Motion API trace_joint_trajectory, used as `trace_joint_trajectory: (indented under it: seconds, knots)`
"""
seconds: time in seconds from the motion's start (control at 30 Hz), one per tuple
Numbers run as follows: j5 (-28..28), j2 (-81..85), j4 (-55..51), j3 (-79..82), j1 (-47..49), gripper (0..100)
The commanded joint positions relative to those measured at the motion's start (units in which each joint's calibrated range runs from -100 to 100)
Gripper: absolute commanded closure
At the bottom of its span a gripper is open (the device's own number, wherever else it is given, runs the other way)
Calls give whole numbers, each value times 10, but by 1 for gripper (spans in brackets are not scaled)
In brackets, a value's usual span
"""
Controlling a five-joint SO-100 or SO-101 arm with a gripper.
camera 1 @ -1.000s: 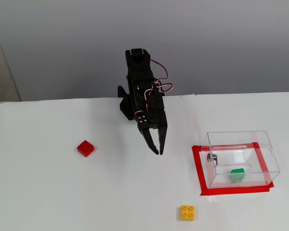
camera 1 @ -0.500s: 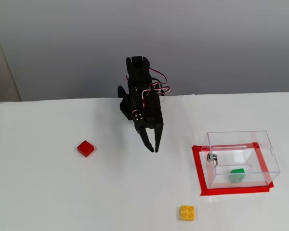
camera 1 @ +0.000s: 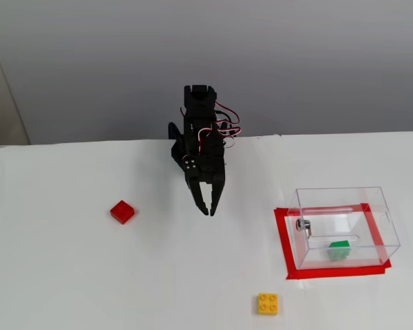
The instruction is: Pick the green lego brick and place it into the transparent box
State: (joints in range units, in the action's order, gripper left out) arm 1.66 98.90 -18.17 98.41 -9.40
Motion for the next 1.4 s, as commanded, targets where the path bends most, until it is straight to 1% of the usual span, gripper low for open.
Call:
trace_joint_trajectory:
  seconds: [0.0,0.1,0.27,0.33,0.63,0.7,0.83,1.37]
  knots:
    - [2,9,-38,9,24,99]
    - [2,10,-119,9,33,99]
    - [3,10,-289,9,32,99]
    - [3,10,-334,9,32,99]
    - [0,10,-381,-6,34,99]
    - [-1,10,-431,-21,37,99]
    - [3,10,-566,-61,37,99]
    - [3,8,-564,-65,36,99]
